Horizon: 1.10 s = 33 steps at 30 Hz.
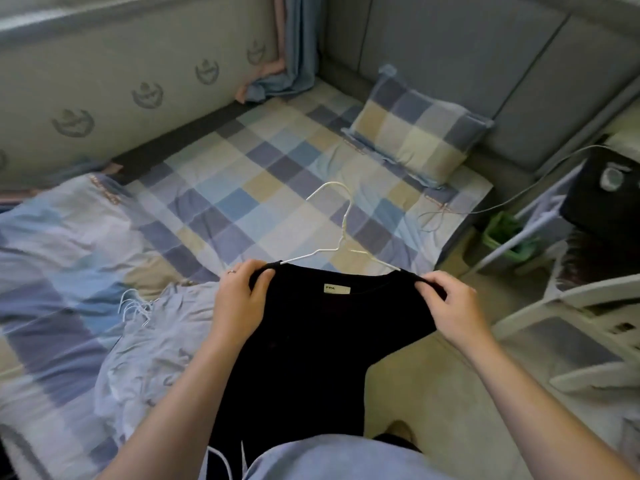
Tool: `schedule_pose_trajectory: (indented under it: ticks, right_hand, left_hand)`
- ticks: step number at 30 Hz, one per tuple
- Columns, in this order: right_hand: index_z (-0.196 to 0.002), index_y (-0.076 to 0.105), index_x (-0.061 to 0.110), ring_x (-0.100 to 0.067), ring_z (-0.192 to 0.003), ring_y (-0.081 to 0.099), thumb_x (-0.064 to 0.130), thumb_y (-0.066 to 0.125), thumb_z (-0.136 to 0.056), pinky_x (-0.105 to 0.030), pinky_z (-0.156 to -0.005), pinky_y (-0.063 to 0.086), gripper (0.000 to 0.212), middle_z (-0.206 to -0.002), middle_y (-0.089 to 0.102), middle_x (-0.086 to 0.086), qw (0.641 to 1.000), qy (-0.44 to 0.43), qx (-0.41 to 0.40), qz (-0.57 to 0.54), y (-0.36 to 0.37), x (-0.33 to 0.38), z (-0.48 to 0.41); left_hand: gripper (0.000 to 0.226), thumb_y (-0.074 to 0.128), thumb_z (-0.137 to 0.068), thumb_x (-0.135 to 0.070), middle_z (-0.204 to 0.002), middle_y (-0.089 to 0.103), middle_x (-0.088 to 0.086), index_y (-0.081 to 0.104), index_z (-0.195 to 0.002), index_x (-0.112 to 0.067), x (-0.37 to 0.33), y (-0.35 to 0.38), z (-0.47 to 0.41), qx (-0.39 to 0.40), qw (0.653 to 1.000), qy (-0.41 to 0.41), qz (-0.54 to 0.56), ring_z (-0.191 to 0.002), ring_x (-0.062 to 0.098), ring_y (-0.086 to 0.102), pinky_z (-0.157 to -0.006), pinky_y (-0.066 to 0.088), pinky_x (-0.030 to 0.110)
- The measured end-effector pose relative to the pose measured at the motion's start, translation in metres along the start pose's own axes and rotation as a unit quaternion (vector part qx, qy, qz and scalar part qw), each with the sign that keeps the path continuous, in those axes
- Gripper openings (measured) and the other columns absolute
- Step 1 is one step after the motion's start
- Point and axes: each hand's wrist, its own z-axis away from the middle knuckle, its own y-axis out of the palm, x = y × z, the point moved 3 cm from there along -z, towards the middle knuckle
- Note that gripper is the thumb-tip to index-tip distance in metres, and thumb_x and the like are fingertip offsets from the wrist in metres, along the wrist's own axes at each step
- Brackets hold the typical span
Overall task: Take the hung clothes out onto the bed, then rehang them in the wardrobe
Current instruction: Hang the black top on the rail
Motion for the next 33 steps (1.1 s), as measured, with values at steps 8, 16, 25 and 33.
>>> schedule_pose_trajectory:
  ticks: [8,16,25,33]
  right_hand:
    - [-0.087,0.070,0.020,-0.007,-0.081,0.063,0.017,0.062,-0.093,-0.028,-0.072,0.048,0.010,-0.081,0.068,0.009,0.997,0.046,-0.056,-0.025,-0.181,-0.108,0.017]
    - [-0.084,0.068,0.031,-0.002,-0.077,0.062,0.025,0.062,-0.094,-0.017,-0.065,0.044,0.013,-0.078,0.066,0.015,0.984,0.109,-0.138,-0.011,-0.341,-0.220,0.068]
    - [-0.101,0.072,0.020,0.001,-0.093,0.064,0.021,0.060,-0.095,-0.021,-0.081,0.052,0.014,-0.095,0.069,0.017,0.933,0.190,-0.304,0.029,-0.468,-0.293,0.154]
    - [-0.095,0.066,0.032,-0.002,-0.091,0.063,0.023,0.056,-0.097,-0.029,-0.084,0.051,0.014,-0.093,0.067,0.018,0.839,0.285,-0.453,0.103,-0.571,-0.326,0.208]
  left_hand:
    - [0.007,0.056,-0.098,-0.028,-0.096,0.063,-0.011,0.061,-0.098,-0.034,-0.166,0.152,-0.013,0.058,0.993,0.102,0.021,-0.095,0.014,0.054,-0.086,0.041,0.032]
    - [0.007,0.057,-0.097,-0.032,-0.097,0.062,-0.010,0.063,-0.102,-0.031,-0.325,0.321,-0.004,0.148,0.967,0.204,0.019,-0.096,0.018,0.057,-0.087,0.048,0.044]
    - [0.009,0.060,-0.096,-0.029,-0.096,0.062,-0.007,0.065,-0.103,-0.026,-0.494,0.486,0.034,0.279,0.897,0.338,0.044,-0.093,0.016,0.057,-0.085,0.045,0.034]
    - [0.017,0.057,-0.098,-0.032,-0.102,0.062,-0.010,0.067,-0.110,-0.024,-0.656,0.623,0.080,0.413,0.794,0.428,0.121,-0.098,0.009,0.055,-0.086,0.043,0.027]
